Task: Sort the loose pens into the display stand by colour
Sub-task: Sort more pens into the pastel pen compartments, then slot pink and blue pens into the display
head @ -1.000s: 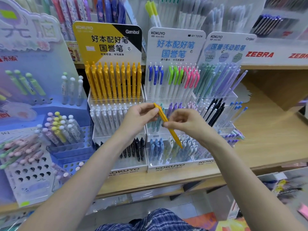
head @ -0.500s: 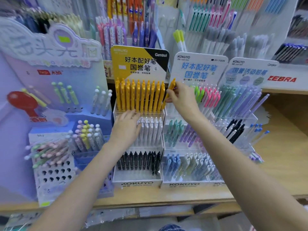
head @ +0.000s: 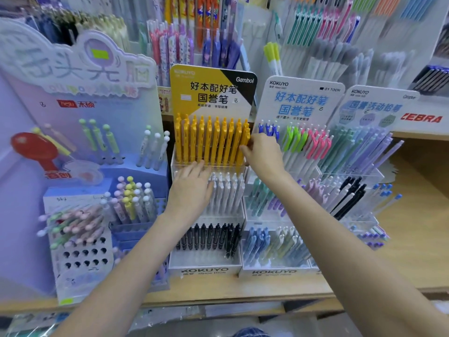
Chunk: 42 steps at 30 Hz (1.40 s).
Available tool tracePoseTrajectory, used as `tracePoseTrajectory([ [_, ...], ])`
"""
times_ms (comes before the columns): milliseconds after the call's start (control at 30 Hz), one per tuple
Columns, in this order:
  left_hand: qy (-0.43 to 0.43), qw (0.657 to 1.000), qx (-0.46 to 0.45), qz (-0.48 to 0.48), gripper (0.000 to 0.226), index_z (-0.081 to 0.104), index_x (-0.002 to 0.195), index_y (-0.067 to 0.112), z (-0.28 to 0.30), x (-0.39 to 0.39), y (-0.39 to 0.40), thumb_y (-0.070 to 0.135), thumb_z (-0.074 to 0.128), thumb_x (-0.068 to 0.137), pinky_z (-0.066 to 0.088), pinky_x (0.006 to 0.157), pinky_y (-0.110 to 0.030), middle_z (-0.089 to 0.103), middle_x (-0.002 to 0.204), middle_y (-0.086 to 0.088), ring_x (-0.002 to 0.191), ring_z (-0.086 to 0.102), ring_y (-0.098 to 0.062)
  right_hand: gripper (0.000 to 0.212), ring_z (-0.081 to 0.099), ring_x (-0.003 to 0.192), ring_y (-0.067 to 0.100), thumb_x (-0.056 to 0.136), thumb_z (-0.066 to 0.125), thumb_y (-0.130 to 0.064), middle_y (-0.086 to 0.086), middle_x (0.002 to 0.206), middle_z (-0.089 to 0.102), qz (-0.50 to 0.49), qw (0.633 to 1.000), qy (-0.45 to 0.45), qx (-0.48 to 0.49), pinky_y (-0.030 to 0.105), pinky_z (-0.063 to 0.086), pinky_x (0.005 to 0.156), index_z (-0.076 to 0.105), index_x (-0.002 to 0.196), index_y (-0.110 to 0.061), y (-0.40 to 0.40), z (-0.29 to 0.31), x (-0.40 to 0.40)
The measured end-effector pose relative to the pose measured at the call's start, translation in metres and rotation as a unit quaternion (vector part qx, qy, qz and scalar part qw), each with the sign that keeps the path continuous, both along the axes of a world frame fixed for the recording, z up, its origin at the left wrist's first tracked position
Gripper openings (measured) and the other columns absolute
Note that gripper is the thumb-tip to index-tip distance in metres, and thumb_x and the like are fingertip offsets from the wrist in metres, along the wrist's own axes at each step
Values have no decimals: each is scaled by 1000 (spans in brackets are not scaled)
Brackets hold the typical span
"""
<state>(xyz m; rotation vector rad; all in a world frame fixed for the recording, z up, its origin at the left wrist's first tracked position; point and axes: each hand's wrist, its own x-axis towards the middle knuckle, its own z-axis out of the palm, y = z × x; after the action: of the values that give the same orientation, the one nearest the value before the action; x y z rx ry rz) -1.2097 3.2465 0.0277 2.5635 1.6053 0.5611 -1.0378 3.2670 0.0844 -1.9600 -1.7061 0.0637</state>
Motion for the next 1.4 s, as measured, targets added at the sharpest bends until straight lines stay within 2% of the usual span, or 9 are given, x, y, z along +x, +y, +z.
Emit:
tracePoseTrajectory([
  [233,0,1000,-9,-5,41,44,137,13,4,-1,2,27,40,98,19,112,-36,36,147,-9,137,30,-24,27,66,77,28,88,63,-26,14,86,68,14,998,52,-17,44,55,76,63,97,-1,-8,3,4],
  [333,-44,999,21,-2,36,52,130,12,15,3,0,20,43,96,24,108,-37,51,136,-6,127,43,-23,38,67,70,14,87,64,-29,4,94,68,10,987,157,20,30,57,69,59,116,-6,-44,10,25],
  [433,-130,987,78,-56,32,60,119,6,22,32,-19,9,47,91,35,101,-42,60,122,-9,115,51,-27,18,67,62,9,91,59,-22,3,88,68,-25,980,192,54,24,57,59,61,107,-13,-98,5,78],
  [500,-160,976,87,-123,36,62,116,6,19,66,-35,14,40,88,38,99,-39,61,118,-8,112,53,-25,7,67,58,10,92,56,-13,10,86,69,-71,970,224,61,29,56,52,60,97,-15,-128,-8,124],
  [700,-186,943,39,-271,36,64,108,6,-6,204,-76,13,39,84,46,93,-41,62,112,-7,105,57,-24,10,59,41,3,92,50,1,18,87,64,-189,931,312,22,16,44,37,58,96,-2,-196,-58,271],
  [1000,-157,952,-8,-261,33,66,103,1,-31,419,-109,8,41,83,39,92,-30,63,108,-14,100,60,-28,16,56,38,2,92,48,1,30,99,61,-159,903,351,-189,17,44,36,55,106,4,-182,-143,475],
  [1167,-74,976,-67,-193,39,66,100,1,-54,476,-122,16,36,80,47,82,-35,64,105,-13,93,62,-30,32,56,78,22,94,51,-8,16,102,56,-26,909,294,-293,28,51,59,52,125,1,-127,-158,525],
  [1300,-42,981,-167,-86,40,66,100,2,-94,494,-123,15,35,78,55,74,-43,62,109,-17,95,61,-36,43,47,116,25,97,49,-19,14,135,45,120,915,226,-313,22,40,74,42,139,-11,-58,-174,523],
  [1400,-29,979,-203,6,38,65,106,1,-120,498,-122,7,49,72,52,84,-48,59,117,-23,101,57,-43,53,35,134,27,97,47,-25,13,147,35,168,914,180,-323,26,31,101,29,146,-15,-4,-191,501],
])
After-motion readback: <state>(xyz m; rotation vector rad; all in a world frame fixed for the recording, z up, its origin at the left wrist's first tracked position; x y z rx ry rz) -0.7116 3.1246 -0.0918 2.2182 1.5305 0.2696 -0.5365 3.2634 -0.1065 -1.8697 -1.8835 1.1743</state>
